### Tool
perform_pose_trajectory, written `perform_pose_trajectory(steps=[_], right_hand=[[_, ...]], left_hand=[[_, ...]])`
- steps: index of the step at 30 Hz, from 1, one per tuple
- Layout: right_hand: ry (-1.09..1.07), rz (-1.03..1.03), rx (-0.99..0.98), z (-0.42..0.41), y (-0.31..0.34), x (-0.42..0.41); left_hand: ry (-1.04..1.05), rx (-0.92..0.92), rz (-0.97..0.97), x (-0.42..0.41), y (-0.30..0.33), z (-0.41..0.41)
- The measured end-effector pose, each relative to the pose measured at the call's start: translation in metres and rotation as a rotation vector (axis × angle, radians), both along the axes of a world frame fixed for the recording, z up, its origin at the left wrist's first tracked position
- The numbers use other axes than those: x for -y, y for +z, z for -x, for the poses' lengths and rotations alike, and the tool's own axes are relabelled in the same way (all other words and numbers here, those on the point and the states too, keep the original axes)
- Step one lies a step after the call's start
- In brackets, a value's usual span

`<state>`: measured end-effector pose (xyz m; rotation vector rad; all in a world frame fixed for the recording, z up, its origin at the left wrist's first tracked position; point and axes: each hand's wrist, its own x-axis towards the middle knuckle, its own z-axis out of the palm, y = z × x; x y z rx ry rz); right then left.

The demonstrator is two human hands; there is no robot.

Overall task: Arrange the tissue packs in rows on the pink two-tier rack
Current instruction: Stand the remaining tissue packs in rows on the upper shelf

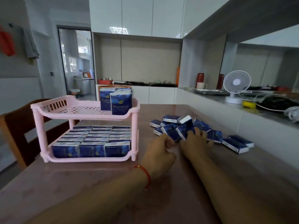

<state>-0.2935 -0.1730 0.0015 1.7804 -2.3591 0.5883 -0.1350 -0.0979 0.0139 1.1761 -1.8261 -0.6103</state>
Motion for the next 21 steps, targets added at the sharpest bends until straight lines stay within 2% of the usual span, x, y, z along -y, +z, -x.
perform_pose_trajectory(steps=[3,11,17,19,21], right_hand=[[0.006,0.072,-0.041,-0.001,0.001,0.0],[-0.024,0.087,-0.018,-0.004,0.005,-0.001],[0.032,-0.164,0.169,0.008,0.019,-0.018],[0.102,-0.184,0.273,0.016,0.025,-0.028],[0.197,-0.116,0.405,0.023,0.033,-0.034]], left_hand=[[-0.001,-0.045,-0.053,0.011,-0.012,0.013],[-0.004,-0.21,-0.16,0.015,-0.023,0.006],[-0.007,-0.273,-0.183,0.012,-0.022,0.005],[-0.02,-0.301,-0.204,0.011,-0.022,0.004],[-0.039,-0.348,-0.234,0.011,-0.022,0.004]])
